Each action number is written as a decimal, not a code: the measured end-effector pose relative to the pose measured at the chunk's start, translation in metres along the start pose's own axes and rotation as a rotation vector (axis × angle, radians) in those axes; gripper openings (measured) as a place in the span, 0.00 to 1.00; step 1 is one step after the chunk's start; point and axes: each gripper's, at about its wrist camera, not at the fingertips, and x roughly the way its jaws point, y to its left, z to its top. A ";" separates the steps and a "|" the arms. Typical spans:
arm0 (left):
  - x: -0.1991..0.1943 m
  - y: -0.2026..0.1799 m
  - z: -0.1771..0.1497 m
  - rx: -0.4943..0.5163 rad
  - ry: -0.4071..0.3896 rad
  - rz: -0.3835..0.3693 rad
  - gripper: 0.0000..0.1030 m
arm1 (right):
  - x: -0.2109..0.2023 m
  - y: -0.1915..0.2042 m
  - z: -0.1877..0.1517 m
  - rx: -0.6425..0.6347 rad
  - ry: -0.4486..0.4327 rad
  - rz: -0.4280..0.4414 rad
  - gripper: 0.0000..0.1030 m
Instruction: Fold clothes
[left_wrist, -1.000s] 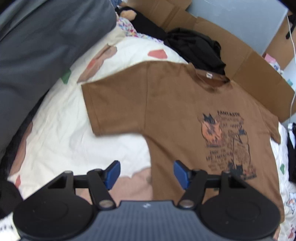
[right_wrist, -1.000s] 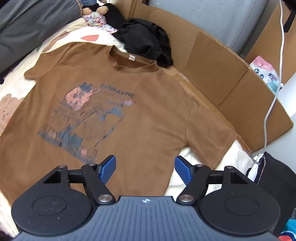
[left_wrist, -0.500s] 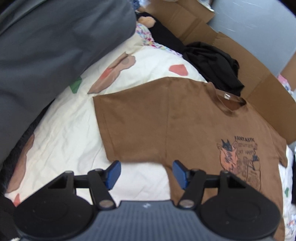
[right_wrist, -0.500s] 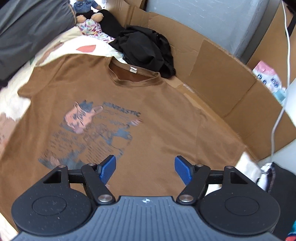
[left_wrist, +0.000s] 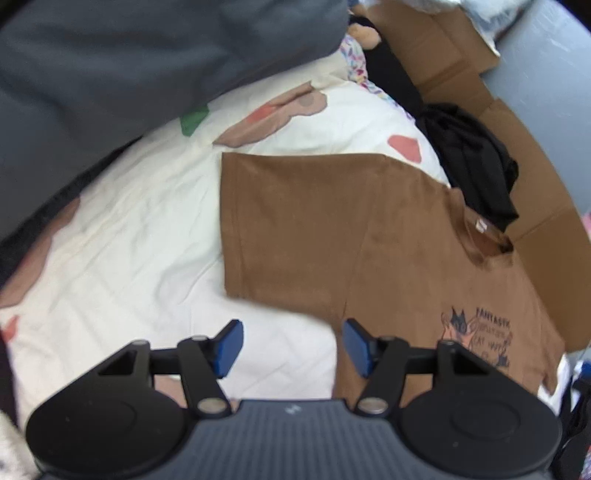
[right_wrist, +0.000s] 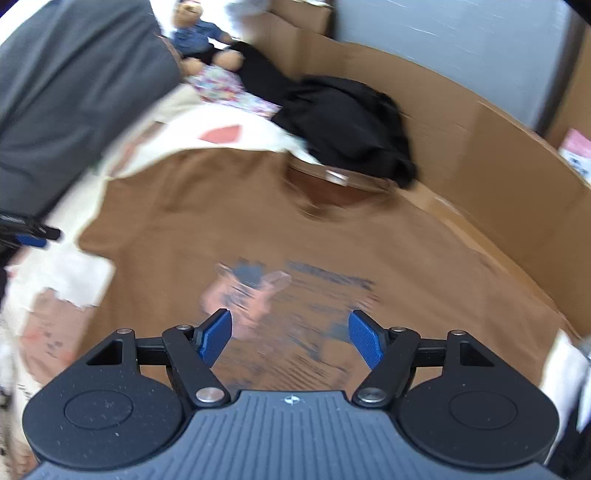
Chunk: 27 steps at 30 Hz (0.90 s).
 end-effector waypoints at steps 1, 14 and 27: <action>-0.008 -0.005 -0.001 0.027 -0.031 0.037 0.60 | -0.001 0.006 0.005 -0.020 -0.010 0.008 0.72; -0.043 -0.028 0.013 0.028 -0.071 0.075 0.61 | -0.005 0.046 0.047 -0.011 -0.062 0.089 0.72; 0.016 -0.013 0.011 -0.089 -0.109 -0.083 0.49 | 0.057 0.076 0.058 0.020 -0.145 0.074 0.72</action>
